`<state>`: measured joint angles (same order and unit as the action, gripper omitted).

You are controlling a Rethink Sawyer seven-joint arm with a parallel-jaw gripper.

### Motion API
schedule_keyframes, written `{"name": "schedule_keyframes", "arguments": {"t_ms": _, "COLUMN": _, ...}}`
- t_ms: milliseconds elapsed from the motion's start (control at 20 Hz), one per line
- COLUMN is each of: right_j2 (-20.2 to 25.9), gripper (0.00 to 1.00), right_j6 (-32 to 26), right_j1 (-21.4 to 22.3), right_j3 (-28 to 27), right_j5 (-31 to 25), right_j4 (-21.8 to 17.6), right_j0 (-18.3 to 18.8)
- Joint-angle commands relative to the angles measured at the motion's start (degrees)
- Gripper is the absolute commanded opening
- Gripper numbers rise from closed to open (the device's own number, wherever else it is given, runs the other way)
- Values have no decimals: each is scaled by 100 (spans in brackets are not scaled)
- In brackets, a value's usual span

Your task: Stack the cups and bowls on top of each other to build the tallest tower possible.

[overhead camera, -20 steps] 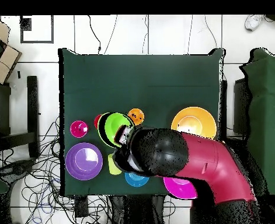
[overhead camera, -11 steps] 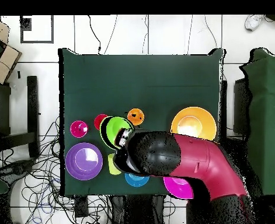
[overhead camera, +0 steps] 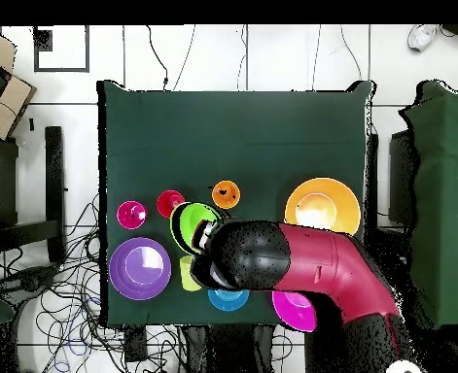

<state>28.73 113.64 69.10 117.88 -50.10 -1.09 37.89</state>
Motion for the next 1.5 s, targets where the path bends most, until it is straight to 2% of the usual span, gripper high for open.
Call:
{"name": "schedule_keyframes", "arguments": {"t_ms": 50, "right_j2": -351, "gripper": 0, "right_j6": 472, "right_j1": -615, "right_j3": 342, "right_j5": 756, "right_j4": -541, "right_j0": -221}}
{"name": "schedule_keyframes", "arguments": {"t_ms": 450, "right_j2": -492, "gripper": 0, "right_j6": 517, "right_j1": -856, "right_j3": 303, "right_j5": 1055, "right_j4": -685, "right_j0": -337}}
{"name": "schedule_keyframes", "arguments": {"t_ms": 700, "right_j2": -580, "gripper": 0, "right_j6": 440, "right_j1": -867, "right_j3": 212, "right_j5": 975, "right_j4": -676, "right_j0": -373}}
{"name": "schedule_keyframes", "arguments": {"t_ms": 1150, "right_j2": -538, "gripper": 0, "right_j6": 261, "right_j1": -1020, "right_j3": 245, "right_j5": 1197, "right_j4": -562, "right_j0": -300}}
{"name": "schedule_keyframes", "arguments": {"t_ms": 1350, "right_j2": -606, "gripper": 0, "right_j6": 231, "right_j1": -1133, "right_j3": -16, "right_j5": 1092, "right_j4": -757, "right_j0": -344}}
{"name": "schedule_keyframes", "arguments": {"t_ms": 1500, "right_j2": -670, "gripper": 0, "right_j6": 181, "right_j1": -1369, "right_j3": -60, "right_j5": 1289, "right_j4": -916, "right_j0": -299}}
